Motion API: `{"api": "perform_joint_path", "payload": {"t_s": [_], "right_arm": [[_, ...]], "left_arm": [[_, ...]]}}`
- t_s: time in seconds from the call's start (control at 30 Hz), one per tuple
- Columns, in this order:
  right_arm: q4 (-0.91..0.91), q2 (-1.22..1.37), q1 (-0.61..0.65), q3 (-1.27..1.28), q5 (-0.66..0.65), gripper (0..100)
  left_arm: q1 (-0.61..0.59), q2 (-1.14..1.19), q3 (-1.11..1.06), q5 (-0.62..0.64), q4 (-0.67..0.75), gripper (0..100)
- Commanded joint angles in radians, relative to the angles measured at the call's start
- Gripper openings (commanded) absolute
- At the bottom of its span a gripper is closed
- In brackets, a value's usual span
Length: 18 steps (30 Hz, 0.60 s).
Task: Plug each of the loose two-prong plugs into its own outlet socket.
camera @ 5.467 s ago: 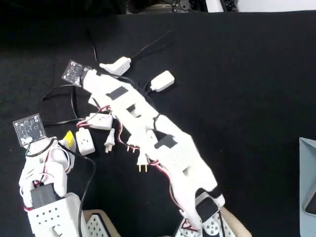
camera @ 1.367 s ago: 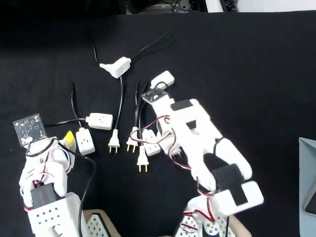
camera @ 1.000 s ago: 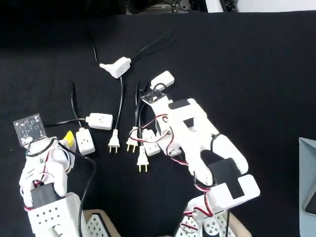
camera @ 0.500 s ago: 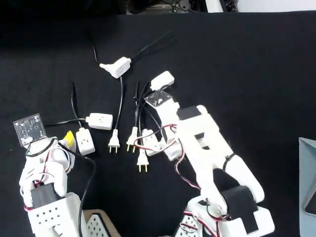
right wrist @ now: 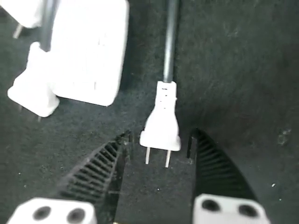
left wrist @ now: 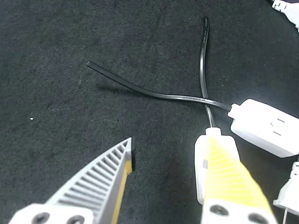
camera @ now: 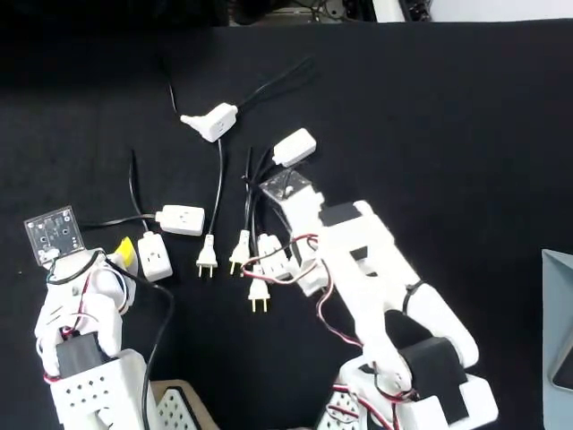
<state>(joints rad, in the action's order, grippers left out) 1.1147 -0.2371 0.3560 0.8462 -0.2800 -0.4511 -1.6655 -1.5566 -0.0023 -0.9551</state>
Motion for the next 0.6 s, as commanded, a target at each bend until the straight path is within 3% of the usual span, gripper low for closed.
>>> {"api": "perform_joint_path", "payload": {"t_s": [0.0,0.57], "right_arm": [[-0.008,-0.018,0.057,-0.03,0.006,18.7],[-0.114,-0.008,0.057,0.088,0.0,16.2]], "left_arm": [[-0.001,-0.006,0.005,-0.014,0.023,25],[-0.001,-0.006,0.005,-0.014,0.023,25]]}}
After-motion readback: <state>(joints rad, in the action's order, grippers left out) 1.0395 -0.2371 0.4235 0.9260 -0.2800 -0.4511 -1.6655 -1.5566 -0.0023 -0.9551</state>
